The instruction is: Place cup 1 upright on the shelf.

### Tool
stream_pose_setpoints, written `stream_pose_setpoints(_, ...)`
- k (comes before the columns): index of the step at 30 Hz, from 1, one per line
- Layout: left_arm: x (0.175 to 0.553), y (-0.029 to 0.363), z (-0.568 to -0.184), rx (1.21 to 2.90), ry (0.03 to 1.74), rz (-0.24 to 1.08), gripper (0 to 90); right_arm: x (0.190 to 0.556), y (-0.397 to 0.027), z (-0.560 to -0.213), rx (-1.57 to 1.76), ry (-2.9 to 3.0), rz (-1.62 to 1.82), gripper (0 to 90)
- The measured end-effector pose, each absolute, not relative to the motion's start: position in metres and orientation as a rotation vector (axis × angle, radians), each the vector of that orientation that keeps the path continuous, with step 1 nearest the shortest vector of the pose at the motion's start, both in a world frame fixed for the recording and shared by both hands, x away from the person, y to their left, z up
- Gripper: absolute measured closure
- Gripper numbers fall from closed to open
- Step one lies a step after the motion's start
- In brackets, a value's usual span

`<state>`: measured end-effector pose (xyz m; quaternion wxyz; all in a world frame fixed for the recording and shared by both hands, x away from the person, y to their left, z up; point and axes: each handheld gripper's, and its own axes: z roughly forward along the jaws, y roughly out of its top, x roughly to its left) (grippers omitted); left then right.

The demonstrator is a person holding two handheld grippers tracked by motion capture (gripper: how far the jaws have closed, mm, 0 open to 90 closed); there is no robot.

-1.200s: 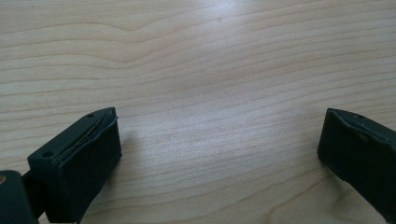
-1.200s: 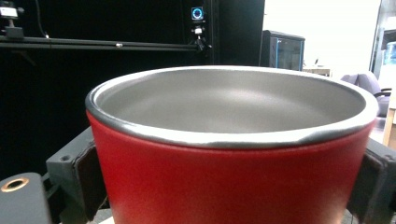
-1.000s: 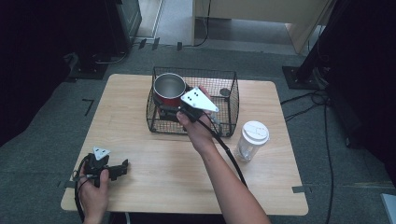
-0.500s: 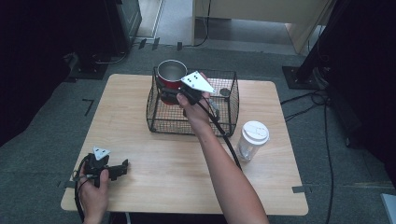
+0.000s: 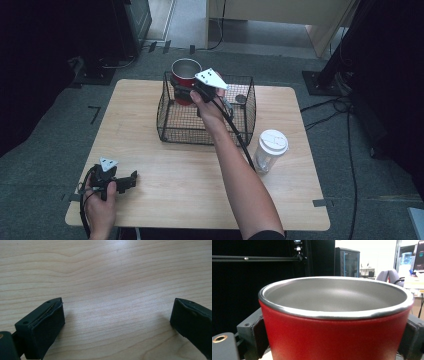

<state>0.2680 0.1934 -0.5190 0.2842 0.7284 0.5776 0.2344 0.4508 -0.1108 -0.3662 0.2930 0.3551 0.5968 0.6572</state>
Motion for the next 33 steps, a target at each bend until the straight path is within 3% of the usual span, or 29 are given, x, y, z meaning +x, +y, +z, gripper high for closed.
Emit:
stream_pose_setpoints(13,0.268,0.193,-0.519,1.949,1.546,0.627,0.0,0.485,-0.108,-0.391,0.991,1.652,1.745,6.9)
stream_pose_setpoints(33,0.268,0.193,-0.519,1.951,1.545,0.627,0.0,0.506,-0.100,-0.415,0.960,1.766,1.670,6.9)
